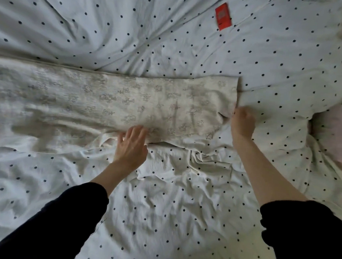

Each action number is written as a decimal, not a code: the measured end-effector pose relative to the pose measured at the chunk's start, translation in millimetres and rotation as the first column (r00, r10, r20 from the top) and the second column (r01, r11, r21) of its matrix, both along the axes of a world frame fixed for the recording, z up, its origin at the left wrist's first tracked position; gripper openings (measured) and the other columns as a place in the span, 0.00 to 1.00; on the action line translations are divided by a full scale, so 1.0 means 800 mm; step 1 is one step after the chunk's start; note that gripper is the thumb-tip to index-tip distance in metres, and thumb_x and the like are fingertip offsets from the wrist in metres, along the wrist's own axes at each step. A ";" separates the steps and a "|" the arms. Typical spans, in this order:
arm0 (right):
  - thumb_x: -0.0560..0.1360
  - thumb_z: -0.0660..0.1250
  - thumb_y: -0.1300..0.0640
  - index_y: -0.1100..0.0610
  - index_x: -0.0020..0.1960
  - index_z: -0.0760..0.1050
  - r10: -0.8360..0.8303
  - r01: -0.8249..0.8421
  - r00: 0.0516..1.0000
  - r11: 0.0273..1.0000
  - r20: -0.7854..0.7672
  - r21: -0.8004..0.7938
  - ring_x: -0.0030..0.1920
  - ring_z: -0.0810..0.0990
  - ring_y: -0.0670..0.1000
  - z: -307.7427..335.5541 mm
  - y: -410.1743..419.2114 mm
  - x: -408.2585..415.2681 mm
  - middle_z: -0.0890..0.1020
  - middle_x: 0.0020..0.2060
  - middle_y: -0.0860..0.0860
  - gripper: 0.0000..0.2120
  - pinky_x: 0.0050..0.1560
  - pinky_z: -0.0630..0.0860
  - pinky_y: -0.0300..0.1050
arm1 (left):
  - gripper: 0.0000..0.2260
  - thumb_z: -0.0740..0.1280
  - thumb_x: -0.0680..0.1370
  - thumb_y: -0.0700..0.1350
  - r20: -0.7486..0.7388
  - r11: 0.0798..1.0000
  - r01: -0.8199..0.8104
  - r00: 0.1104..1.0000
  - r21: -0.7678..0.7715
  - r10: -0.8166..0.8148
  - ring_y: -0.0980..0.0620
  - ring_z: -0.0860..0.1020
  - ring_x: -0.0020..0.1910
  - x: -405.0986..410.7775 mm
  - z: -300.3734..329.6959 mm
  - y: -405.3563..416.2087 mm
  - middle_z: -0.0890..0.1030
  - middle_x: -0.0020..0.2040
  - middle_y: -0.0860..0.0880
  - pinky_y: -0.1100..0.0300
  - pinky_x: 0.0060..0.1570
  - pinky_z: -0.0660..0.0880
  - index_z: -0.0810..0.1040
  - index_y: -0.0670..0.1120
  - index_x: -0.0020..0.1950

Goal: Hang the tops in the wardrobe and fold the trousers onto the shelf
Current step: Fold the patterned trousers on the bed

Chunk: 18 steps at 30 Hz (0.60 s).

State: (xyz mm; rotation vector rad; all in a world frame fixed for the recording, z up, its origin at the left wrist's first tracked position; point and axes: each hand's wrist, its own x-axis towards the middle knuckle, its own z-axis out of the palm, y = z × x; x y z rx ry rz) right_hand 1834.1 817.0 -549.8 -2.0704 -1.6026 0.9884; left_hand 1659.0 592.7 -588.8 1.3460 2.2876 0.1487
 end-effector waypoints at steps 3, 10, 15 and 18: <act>0.76 0.53 0.66 0.59 0.51 0.73 -0.185 0.174 0.981 0.972 -0.059 -0.155 0.46 0.75 0.53 -0.020 -0.016 0.025 0.75 0.46 0.53 0.11 0.48 0.74 0.48 | 0.21 0.66 0.74 0.38 0.025 1.000 0.001 1.000 0.020 -0.002 0.43 0.67 0.67 0.011 0.003 0.004 0.69 0.68 0.43 0.44 0.65 0.62 0.70 0.43 0.67; 0.72 0.68 0.66 0.63 0.61 0.67 0.309 -0.311 0.948 0.950 0.078 0.014 0.53 0.75 0.54 -0.032 -0.087 0.020 0.71 0.58 0.58 0.19 0.54 0.75 0.47 | 0.26 0.63 0.76 0.39 0.079 0.997 0.077 0.994 -0.003 -0.077 0.47 0.58 0.74 0.026 0.002 0.003 0.61 0.75 0.48 0.45 0.69 0.57 0.63 0.48 0.73; 0.72 0.70 0.63 0.63 0.66 0.65 0.345 -0.376 0.908 0.921 0.238 0.103 0.61 0.70 0.58 -0.055 -0.108 0.006 0.69 0.63 0.60 0.25 0.60 0.72 0.50 | 0.27 0.62 0.77 0.40 0.092 0.998 0.061 0.994 -0.008 -0.060 0.50 0.56 0.75 0.029 0.003 0.003 0.59 0.76 0.50 0.46 0.71 0.56 0.59 0.50 0.74; 0.76 0.65 0.61 0.64 0.60 0.72 0.305 -0.378 0.884 0.912 0.354 0.159 0.60 0.71 0.59 -0.062 -0.099 0.008 0.73 0.60 0.60 0.14 0.55 0.74 0.53 | 0.26 0.62 0.77 0.40 0.096 0.998 0.063 0.993 -0.013 -0.062 0.49 0.56 0.75 0.030 0.004 0.007 0.58 0.76 0.50 0.47 0.71 0.55 0.59 0.49 0.74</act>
